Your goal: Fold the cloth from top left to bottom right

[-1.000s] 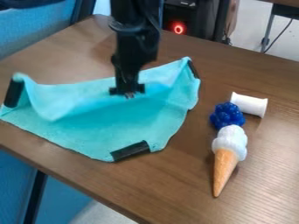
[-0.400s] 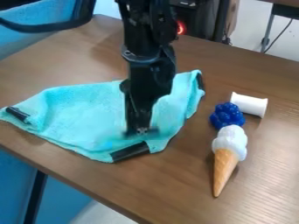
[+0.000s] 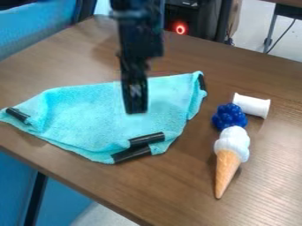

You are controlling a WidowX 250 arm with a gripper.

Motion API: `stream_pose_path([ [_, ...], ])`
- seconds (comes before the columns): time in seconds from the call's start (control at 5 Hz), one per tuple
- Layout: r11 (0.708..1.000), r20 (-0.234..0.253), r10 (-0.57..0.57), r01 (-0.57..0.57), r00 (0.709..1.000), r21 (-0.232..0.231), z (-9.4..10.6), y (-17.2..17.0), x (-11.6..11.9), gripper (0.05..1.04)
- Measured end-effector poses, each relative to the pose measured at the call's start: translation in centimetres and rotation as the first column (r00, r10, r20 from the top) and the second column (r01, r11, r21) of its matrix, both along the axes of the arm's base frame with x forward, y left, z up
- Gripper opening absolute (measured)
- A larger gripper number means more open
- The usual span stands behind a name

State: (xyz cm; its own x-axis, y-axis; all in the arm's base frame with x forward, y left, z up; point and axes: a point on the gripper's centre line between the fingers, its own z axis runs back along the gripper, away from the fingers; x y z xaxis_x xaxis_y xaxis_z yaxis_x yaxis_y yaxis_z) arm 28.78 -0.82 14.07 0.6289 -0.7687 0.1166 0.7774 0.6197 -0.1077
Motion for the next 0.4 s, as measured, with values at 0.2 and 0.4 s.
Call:
stream_pose_path([
  [0.2, 0.994, -0.031, 0.071, -0.073, 0.997, -0.080, 2.0, 3.4, 2.0, 1.001],
  [0.4, 0.989, 0.032, 0.148, -0.148, 0.988, -0.019, 4.6, 6.6, 2.8, 1.001],
])
